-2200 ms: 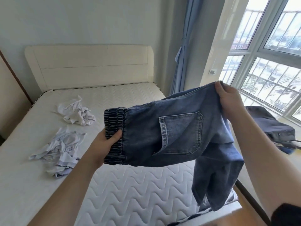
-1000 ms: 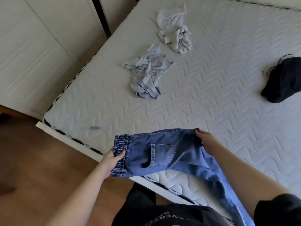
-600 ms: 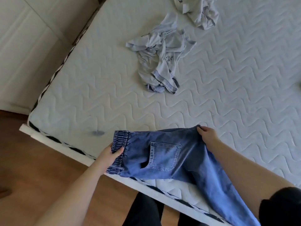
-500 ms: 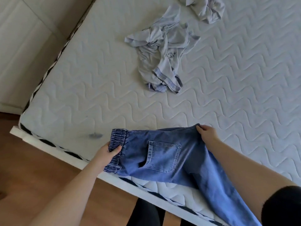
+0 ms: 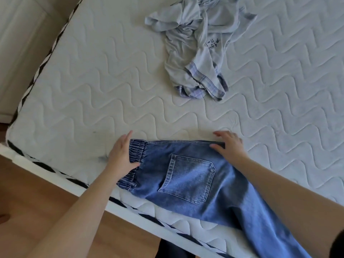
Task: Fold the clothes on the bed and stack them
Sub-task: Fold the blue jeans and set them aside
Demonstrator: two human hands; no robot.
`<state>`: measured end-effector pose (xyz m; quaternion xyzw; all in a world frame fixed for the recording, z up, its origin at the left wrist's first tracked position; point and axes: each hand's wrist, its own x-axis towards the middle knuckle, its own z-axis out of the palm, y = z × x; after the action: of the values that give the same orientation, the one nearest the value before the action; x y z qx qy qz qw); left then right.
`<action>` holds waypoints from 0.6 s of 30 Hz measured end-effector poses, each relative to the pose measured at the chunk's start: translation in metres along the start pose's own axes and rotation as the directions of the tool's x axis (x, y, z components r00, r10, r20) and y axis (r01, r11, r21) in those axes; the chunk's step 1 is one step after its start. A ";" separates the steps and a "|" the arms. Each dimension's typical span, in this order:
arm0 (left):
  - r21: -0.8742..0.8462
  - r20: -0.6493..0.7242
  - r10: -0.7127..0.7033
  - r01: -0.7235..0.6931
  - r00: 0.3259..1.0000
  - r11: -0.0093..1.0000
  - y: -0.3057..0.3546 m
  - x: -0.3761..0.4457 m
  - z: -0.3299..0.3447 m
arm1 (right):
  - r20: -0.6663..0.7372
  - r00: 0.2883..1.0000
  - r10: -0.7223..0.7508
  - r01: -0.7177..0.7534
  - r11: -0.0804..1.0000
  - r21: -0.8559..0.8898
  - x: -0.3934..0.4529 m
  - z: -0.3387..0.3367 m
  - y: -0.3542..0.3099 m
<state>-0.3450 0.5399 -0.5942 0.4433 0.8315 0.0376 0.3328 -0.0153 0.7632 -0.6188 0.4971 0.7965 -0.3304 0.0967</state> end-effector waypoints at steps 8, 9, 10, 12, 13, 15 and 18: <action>0.287 0.207 0.229 -0.283 0.951 0.915 0.066 0.060 0.007 | 0.341 0.930 -0.133 0.235 0.932 -0.277 0.023 0.013 -0.039; 0.309 0.257 0.186 -0.263 0.948 0.914 0.068 0.062 0.012 | 0.350 0.929 -0.122 0.236 0.923 -0.304 0.024 0.012 -0.042; 0.350 0.293 0.159 -0.261 0.943 0.900 0.068 0.064 0.015 | 0.353 0.930 -0.104 0.221 0.925 -0.309 0.025 0.011 -0.043; 0.450 0.323 0.151 -0.292 0.934 0.844 0.066 0.064 0.018 | 0.363 0.930 -0.048 0.160 0.944 -0.287 0.024 0.008 -0.043; 0.473 0.312 0.164 -0.303 0.936 0.827 0.064 0.063 0.018 | 0.365 0.931 -0.025 0.139 0.948 -0.288 0.023 0.005 -0.040; 0.460 0.235 0.197 -0.287 0.952 0.840 0.056 0.060 0.018 | 0.326 0.945 -0.013 0.131 0.931 -0.341 0.022 -0.004 -0.031; 0.482 0.111 0.201 -0.229 0.973 0.845 0.044 0.050 0.017 | 0.207 0.978 -0.009 0.098 0.902 -0.422 0.022 -0.020 -0.004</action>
<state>-0.3232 0.6009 -0.6173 0.6046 0.7489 -0.1507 0.2258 -0.0262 0.7908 -0.6123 0.4056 0.8493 -0.1977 0.2740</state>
